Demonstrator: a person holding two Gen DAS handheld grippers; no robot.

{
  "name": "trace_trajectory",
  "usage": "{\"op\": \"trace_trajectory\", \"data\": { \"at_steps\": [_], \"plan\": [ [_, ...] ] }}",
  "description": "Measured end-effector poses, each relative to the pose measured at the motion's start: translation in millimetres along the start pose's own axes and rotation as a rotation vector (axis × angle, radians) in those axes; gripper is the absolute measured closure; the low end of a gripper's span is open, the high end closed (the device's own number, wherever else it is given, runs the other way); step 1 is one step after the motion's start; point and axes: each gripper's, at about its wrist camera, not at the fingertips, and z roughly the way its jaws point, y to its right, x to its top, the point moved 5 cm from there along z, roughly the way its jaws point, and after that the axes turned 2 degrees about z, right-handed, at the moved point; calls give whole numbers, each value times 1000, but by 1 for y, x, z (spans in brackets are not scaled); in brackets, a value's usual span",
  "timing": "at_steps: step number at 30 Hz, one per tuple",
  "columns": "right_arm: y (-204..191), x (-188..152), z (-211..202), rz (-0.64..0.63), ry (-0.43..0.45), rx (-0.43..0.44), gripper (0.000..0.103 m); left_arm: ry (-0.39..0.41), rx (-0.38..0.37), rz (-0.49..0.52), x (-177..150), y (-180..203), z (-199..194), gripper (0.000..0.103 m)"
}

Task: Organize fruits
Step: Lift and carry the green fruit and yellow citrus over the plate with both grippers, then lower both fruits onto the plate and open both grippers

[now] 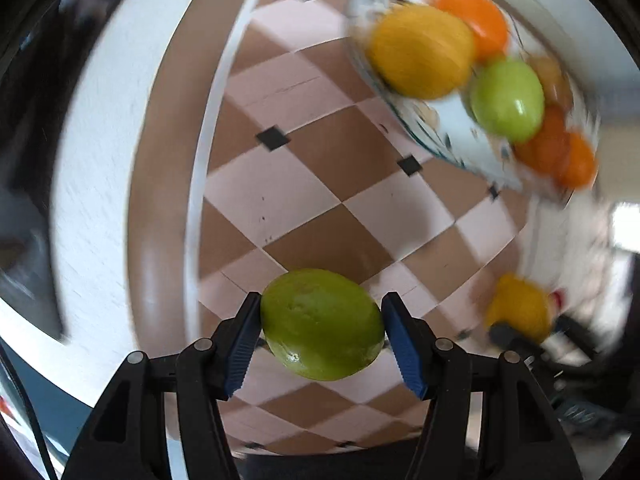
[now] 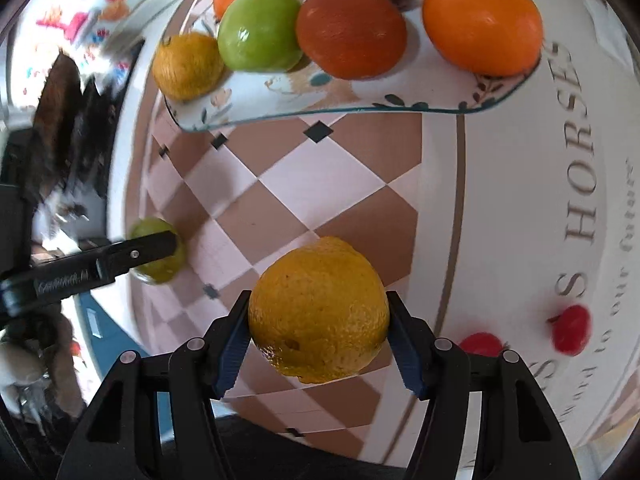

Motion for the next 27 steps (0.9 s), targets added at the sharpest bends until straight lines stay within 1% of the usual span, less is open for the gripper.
{"op": "trace_trajectory", "data": {
  "at_steps": [2,4,7,9,10,13,16,19,21,23,26,27],
  "plan": [
    [1,3,-7,16,13,26,37,-19,-80,-74,2,-11,0,45],
    [2,6,-15,23,27,47,37,-26,-132,-118,3,-17,-2,45],
    [4,12,-30,36,49,80,37,-37,-203,-159,4,-23,-7,45],
    [-2,13,-40,44,74,101,37,-29,-245,-170,7,-19,-18,45],
    [-2,17,-48,48,88,113,37,-22,-261,-173,11,-16,-24,45],
    [0,31,-73,57,141,142,37,35,-295,-161,26,-8,-52,45],
    [6,57,-105,68,218,146,37,93,-321,-143,48,4,-82,45],
    [14,93,-128,83,301,94,37,152,-324,-124,76,20,-106,45],
    [25,115,-136,90,334,51,37,188,-289,-103,95,35,-116,45],
    [32,137,-136,94,346,7,37,197,-270,-96,111,40,-116,45],
    [45,161,-133,91,334,-50,37,191,-202,-81,144,43,-110,45],
    [51,166,-131,87,329,-72,37,186,-182,-82,151,49,-103,45]
  ]
}}
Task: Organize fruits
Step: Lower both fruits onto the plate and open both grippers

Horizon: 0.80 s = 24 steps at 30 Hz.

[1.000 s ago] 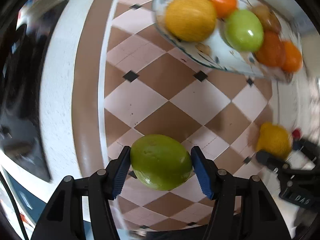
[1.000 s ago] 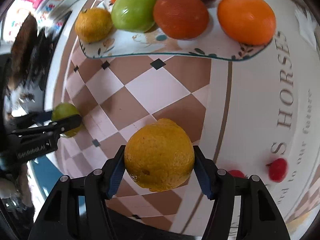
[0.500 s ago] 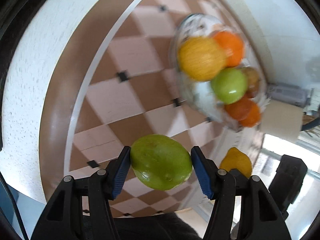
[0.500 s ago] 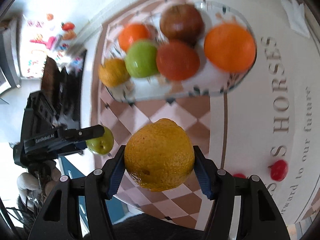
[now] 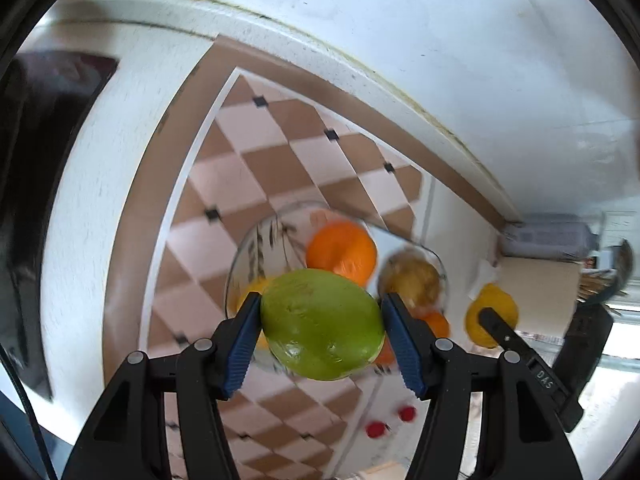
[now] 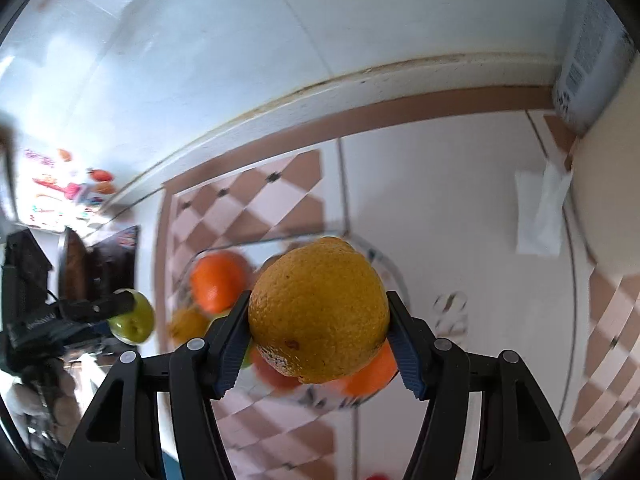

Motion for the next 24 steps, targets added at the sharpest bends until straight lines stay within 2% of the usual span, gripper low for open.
{"op": "trace_trajectory", "data": {
  "at_steps": [6,12,14,16,17,20,23,24],
  "plan": [
    [9,9,22,-50,-29,-77,37,-59,107,31,18,1,38,44],
    [13,6,44,-60,-83,-108,37,-101,169,58,21,3,58,44],
    [10,5,46,-69,-92,-102,31,-97,186,75,21,6,60,44],
    [6,3,46,-80,-103,-111,19,-98,193,77,21,7,62,44],
    [6,3,44,-80,-104,-109,18,-98,200,80,21,7,62,41],
    [4,3,38,-87,-106,-112,18,-102,213,91,19,4,57,22],
    [1,-1,32,-99,-99,-126,17,-96,230,97,15,4,55,20],
    [-1,-3,28,-108,-93,-135,13,-91,235,99,14,4,53,20]
  ]
}}
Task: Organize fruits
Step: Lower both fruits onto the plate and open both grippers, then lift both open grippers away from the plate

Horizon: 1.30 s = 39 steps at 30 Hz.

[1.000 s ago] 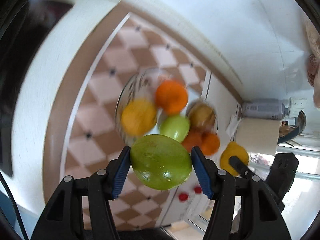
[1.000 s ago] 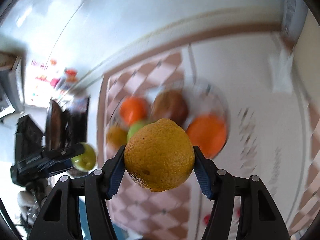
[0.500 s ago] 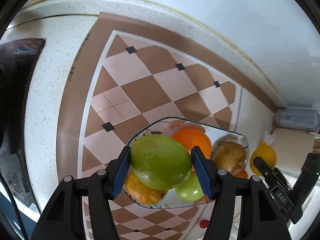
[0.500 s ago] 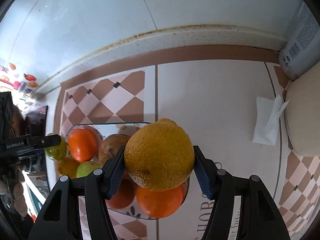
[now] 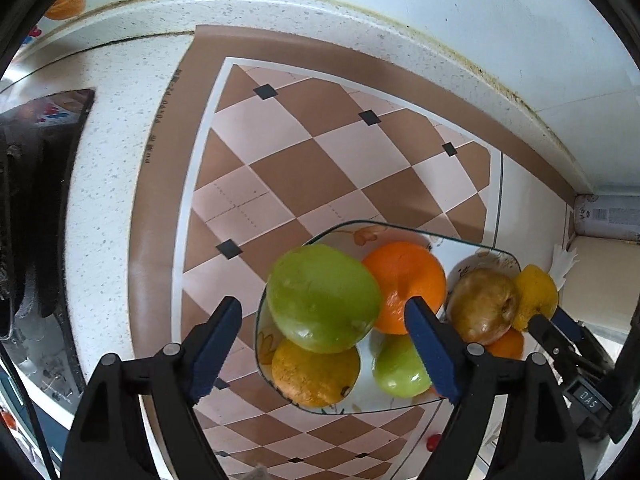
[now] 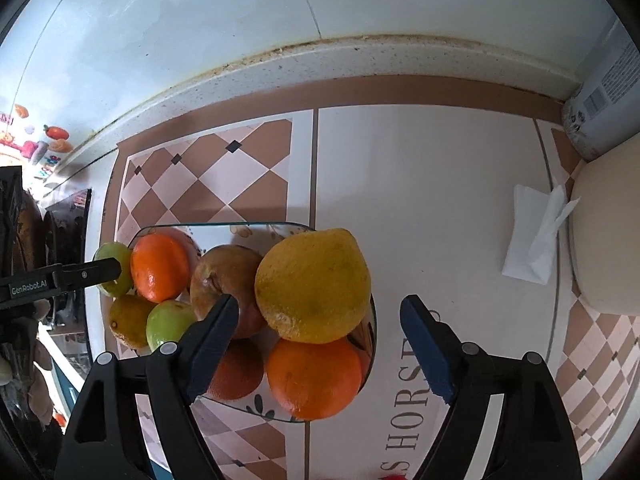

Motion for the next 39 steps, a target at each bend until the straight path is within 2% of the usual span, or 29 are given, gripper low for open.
{"op": "trace_trajectory", "data": {
  "at_steps": [1,4,9,14,23,39],
  "plan": [
    [-2,-2,-3,-7,9,-5,10,8,5,2,-2,0,-2,20],
    [-11,-12,-15,-40,38,-51,9,59,54,16,-10,-4,-16,20],
    [-24,-35,-34,-82,90,-109,7,163,184,69,-37,-2,-42,20],
    [-31,-63,-47,-83,117,-125,7,227,229,91,-71,6,-56,20],
    [-35,-107,-79,-60,171,-110,7,283,211,118,-122,24,-71,20],
    [-53,-182,-186,-68,352,-61,7,512,211,181,-207,44,-154,20]
  ]
}}
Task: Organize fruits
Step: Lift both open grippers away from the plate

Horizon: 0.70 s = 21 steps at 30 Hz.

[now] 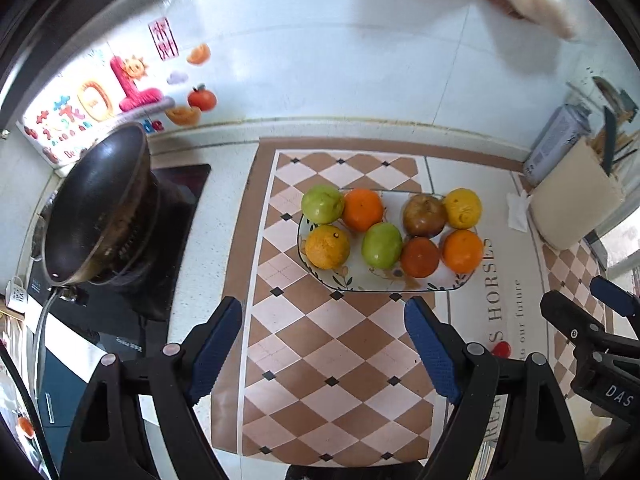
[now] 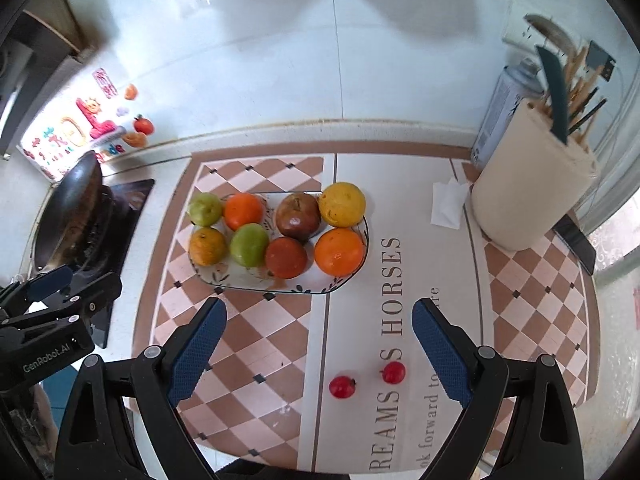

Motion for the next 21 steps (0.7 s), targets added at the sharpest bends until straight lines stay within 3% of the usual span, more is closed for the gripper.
{"op": "trace_trajectory", "data": {
  "at_steps": [14,21],
  "plan": [
    [-9,-31,-89,-14,117,34,7,135,-25,17,-29,6,-85,20],
    [-8,-39,-106,-14,138,36,7,164,-29,26,-42,14,-103,20]
  ]
}}
